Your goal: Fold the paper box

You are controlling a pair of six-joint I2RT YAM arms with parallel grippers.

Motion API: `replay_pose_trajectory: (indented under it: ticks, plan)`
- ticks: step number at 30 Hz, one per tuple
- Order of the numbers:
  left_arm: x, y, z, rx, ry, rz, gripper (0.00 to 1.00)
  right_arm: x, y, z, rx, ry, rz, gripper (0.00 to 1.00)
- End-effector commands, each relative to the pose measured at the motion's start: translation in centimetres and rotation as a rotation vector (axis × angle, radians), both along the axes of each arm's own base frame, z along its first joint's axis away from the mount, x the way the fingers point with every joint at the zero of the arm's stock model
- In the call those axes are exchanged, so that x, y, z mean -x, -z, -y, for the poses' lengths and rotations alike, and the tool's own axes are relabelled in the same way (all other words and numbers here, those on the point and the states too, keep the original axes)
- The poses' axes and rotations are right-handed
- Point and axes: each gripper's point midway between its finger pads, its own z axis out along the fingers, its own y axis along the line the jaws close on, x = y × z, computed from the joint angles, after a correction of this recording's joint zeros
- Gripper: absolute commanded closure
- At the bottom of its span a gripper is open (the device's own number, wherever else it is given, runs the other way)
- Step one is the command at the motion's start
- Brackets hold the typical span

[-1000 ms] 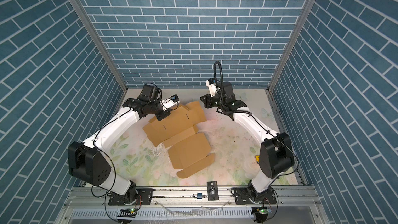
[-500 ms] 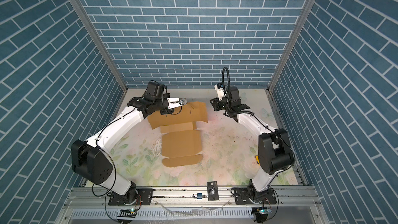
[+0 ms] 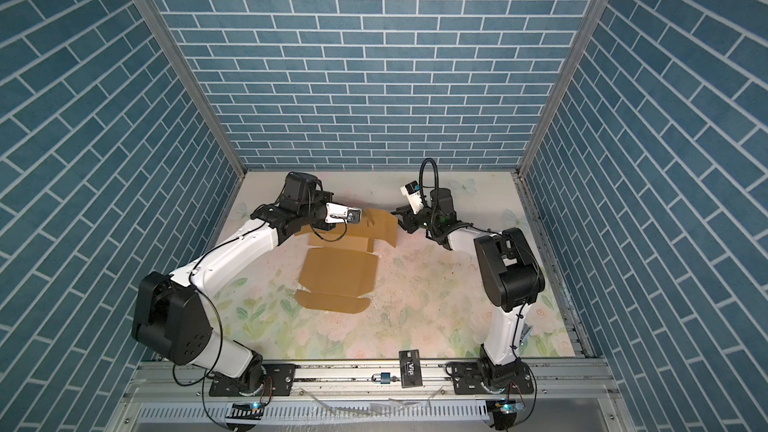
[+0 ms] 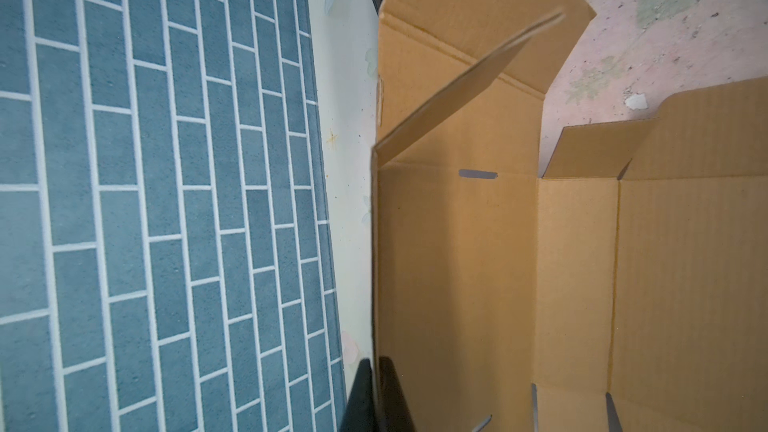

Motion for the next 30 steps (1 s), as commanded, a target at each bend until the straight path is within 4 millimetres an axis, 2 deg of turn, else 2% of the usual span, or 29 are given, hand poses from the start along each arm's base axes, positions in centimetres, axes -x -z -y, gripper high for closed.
replay_pose_trajectory:
  ticks: [1, 6, 9, 13, 17, 21, 24, 30]
  plan:
    - [0.1, 0.1, 0.0, -0.002, 0.011, 0.035, 1.0, 1.2, -1.0, -1.4, -0.028, -0.1, 0.111, 0.62]
    - [0.2, 0.6, -0.1, 0.0, 0.004, 0.031, 1.0, 2.6, -0.7, -2.1, -0.039, -0.144, 0.111, 0.62]
    - [0.1, 1.1, -0.2, -0.006, 0.0, 0.029, 1.0, 3.6, 0.5, -2.6, -0.016, -0.178, 0.089, 0.63]
    - [0.3, 1.1, -0.3, 0.009, -0.013, 0.023, 1.0, 5.1, 0.9, -3.4, -0.015, -0.214, 0.077, 0.63]
    - [0.1, 2.2, -0.6, 0.0, -0.024, 0.017, 1.0, 6.1, 1.6, -3.7, -0.009, -0.235, 0.063, 0.63]
    - [0.0, 1.9, -0.5, 0.01, -0.022, 0.026, 1.0, 6.9, 1.5, -4.1, -0.012, -0.258, 0.062, 0.63]
    - [-0.3, 2.5, -0.4, -0.002, -0.022, 0.023, 1.0, 7.0, 1.7, -4.6, -0.01, -0.273, 0.06, 0.63]
    - [-0.5, 2.4, -0.2, 0.006, -0.02, 0.017, 1.0, 6.9, 1.2, -5.3, -0.008, -0.279, 0.088, 0.62]
